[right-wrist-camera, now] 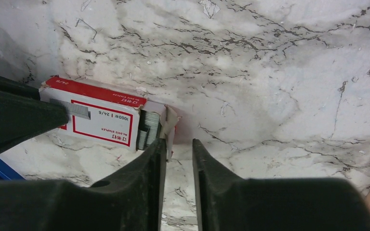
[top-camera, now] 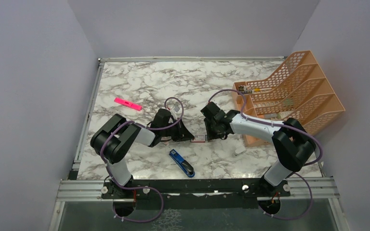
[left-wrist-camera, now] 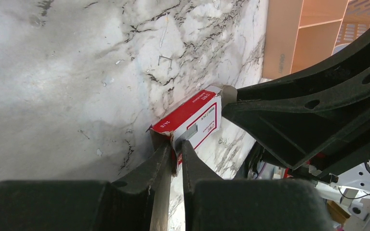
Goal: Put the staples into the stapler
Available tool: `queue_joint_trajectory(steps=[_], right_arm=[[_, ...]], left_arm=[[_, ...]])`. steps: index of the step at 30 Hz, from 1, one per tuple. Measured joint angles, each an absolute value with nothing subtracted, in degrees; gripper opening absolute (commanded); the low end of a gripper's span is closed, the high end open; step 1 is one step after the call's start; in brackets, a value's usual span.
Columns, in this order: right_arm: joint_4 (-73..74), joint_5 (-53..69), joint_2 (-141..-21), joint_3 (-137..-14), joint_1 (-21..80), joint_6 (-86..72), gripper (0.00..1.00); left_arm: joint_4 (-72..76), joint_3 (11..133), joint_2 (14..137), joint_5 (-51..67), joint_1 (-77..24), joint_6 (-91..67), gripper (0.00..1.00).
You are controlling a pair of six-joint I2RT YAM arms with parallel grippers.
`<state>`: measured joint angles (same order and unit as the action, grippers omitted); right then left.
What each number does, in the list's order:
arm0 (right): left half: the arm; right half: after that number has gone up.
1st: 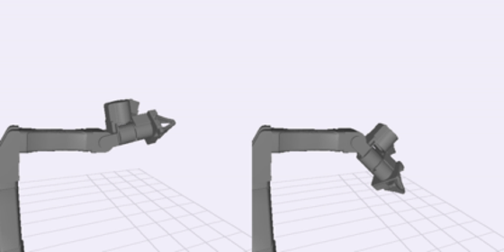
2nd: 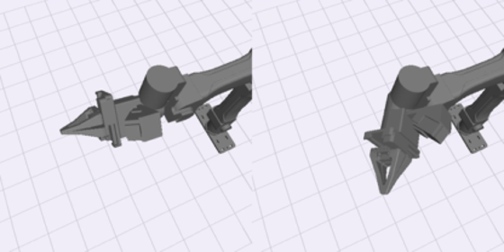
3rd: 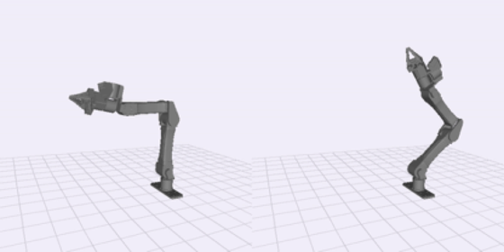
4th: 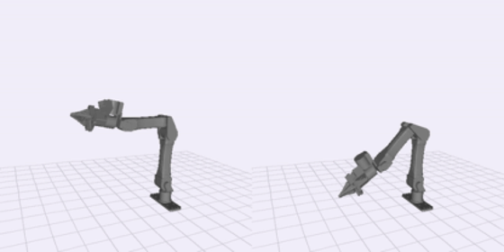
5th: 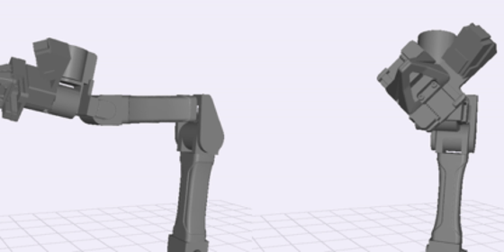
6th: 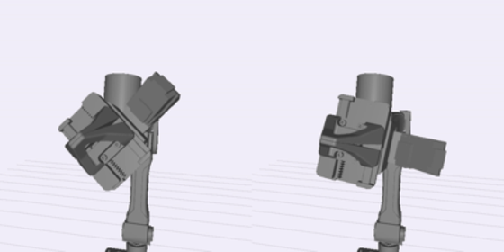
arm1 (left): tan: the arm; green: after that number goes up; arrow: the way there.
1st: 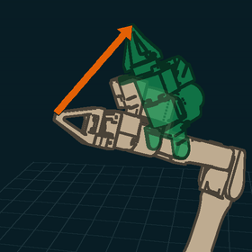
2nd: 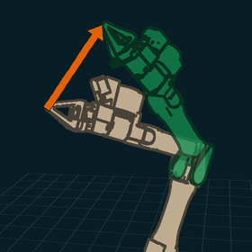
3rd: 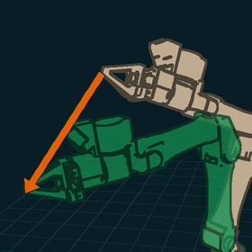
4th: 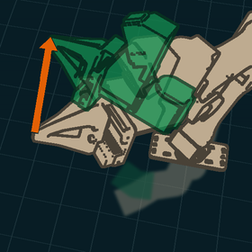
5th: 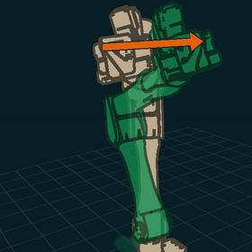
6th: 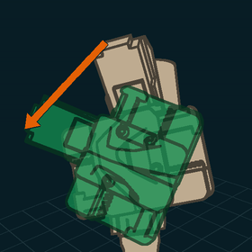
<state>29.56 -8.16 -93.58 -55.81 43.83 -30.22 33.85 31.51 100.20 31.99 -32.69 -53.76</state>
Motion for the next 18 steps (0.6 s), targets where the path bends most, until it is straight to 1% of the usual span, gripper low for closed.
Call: queue_joint_trajectory(steps=[3, 6, 14, 16, 18], right_arm=[[29.52, -8.14, -93.58, -55.81, 43.83, -30.41, 0.2], [29.52, -8.16, -93.58, -55.77, 43.83, -30.44, 0.16], [29.21, -8.38, -93.58, -55.13, 43.86, -30.55, 0.17], [29.15, -8.38, -93.58, -55.0, 43.86, -30.55, 0.16], [28.97, -8.47, -93.58, -54.89, 43.83, -30.59, 0.12]], left_arm=[[33.82, 31.57, 100.2, 32.14, -32.69, -53.74, 0.13], [33.74, 31.81, 100.22, 32.16, -32.69, -53.69, 0.13], [33.69, 32.12, 100.22, 32.67, -32.69, -53.28, 0.09], [33.69, 32.12, 100.2, 32.8, -32.69, -53.15, 0.07], [33.69, 32.14, 100.2, 32.95, -32.69, -53.01, 0.04]])
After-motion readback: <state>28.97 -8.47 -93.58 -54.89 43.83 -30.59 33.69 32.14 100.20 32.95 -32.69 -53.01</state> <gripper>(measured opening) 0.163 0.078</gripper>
